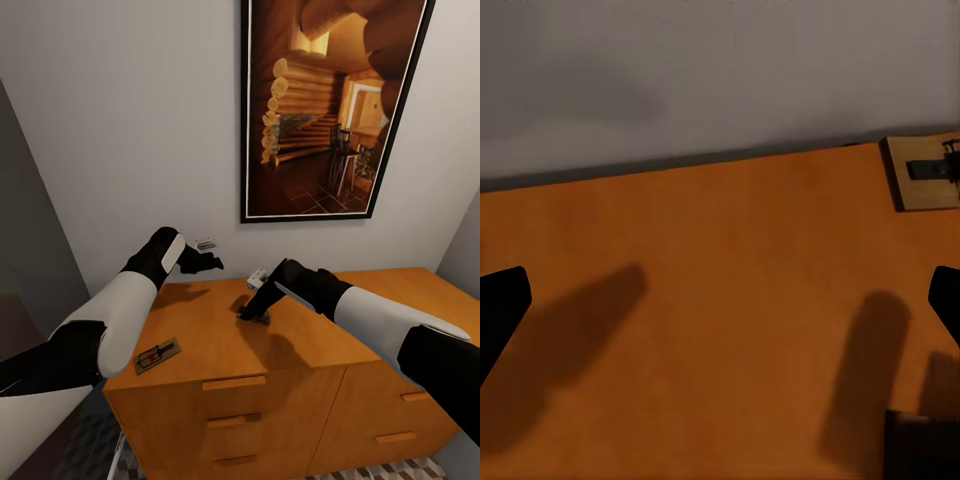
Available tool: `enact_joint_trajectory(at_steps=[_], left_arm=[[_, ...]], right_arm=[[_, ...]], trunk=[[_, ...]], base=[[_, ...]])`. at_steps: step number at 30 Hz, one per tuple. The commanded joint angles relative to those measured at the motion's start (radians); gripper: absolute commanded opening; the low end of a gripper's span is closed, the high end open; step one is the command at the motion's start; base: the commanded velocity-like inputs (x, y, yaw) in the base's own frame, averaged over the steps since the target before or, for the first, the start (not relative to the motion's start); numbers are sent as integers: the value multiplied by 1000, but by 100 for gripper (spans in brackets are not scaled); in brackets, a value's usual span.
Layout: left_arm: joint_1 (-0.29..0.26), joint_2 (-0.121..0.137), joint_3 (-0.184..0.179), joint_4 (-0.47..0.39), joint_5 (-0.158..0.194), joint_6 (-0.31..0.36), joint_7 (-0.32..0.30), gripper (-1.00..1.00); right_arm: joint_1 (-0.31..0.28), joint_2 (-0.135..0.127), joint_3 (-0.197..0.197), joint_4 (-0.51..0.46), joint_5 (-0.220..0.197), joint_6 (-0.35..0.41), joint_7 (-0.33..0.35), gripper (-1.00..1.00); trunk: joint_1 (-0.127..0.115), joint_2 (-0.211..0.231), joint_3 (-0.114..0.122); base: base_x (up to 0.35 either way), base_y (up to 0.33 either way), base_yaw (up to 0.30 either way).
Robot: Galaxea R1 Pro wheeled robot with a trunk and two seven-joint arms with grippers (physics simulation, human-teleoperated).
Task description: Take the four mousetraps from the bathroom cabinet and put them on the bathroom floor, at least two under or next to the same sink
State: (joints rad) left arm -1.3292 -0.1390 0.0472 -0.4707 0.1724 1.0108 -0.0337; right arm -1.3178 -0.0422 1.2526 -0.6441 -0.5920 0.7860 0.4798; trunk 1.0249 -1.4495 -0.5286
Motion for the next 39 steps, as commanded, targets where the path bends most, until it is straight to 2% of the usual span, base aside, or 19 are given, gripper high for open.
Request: enact_joint_trajectory(at_steps=[1,17,18,19,39], left_arm=[[-1,-1,5,-1,-4,5,-3,100],[-1,-1,5,1,-2,5,-3,100],[-1,-1,5,8,-2,3,-3,100],[-1,-1,5,9,-2,3,-3,100],[0,1,5,10,-2,0,-3,100]], right_arm=[[77,-1,8,0,10,2,-2,-100],[76,-6,7,-12,13,5,-3,-100],[62,-9,-5,-96,12,43,-4,-100],[61,-9,-6,-101,13,49,-4,-100],[52,-8,-7,-111,12,61,-4,-100]], trunk=[[0,0,-1],[0,0,-1],[0,0,-1],[0,0,-1],[0,0,-1]], base=[[0,0,0],[0,0,0],[0,0,0],[0,0,0],[0,0,0]])
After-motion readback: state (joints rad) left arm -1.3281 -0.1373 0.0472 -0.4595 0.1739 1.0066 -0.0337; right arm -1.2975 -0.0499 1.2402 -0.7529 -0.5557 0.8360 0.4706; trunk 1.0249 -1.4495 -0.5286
